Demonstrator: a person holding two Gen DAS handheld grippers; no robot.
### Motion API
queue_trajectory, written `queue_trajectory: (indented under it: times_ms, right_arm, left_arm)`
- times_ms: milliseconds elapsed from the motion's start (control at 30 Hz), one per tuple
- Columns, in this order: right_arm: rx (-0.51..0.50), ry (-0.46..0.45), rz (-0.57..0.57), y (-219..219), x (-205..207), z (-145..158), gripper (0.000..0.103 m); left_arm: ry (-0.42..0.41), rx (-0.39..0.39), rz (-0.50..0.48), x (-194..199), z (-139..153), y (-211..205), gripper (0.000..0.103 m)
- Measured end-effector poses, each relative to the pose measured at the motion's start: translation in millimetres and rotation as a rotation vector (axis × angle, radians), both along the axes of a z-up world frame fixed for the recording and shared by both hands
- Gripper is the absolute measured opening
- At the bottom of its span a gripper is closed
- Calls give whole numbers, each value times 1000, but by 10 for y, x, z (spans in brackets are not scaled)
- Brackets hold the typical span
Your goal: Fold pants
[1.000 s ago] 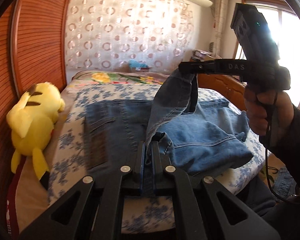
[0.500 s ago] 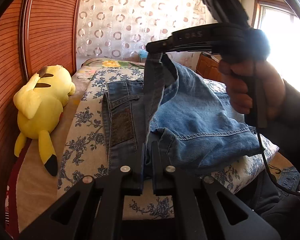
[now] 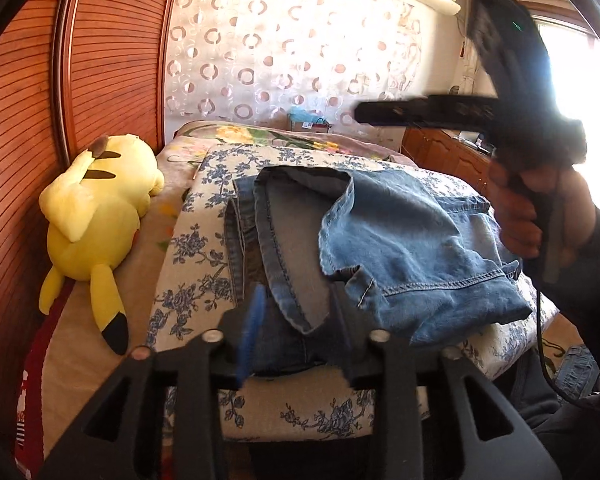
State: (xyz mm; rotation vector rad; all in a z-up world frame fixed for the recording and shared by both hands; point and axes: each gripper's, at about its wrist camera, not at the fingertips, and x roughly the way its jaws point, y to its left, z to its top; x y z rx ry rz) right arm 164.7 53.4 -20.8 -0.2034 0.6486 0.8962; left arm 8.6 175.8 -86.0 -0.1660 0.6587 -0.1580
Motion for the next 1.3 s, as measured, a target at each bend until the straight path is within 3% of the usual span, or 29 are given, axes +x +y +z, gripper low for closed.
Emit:
queue_trajectory:
  times_ms: [167, 533, 867, 1100, 1300]
  right_arm:
    - [-10, -1, -47, -375, -127, -69, 35]
    - [-82, 46, -184, -1254, -337, -524, 40]
    - [-122, 51, -267, -1631, -402, -761, 42]
    - [-87, 65, -296, -1697, -416, -883, 43]
    - [-63, 85, -310, -1757, -466, -921, 44]
  left_arm:
    - [12, 11, -23, 107, 9, -86, 43]
    - [25, 24, -85, 314, -31, -405, 43]
    - [96, 45, -40, 434, -216, -463, 43]
    - [70, 63, -68, 317, -183, -503, 12]
    - [-23, 23, -48, 49, 20, -392, 7]
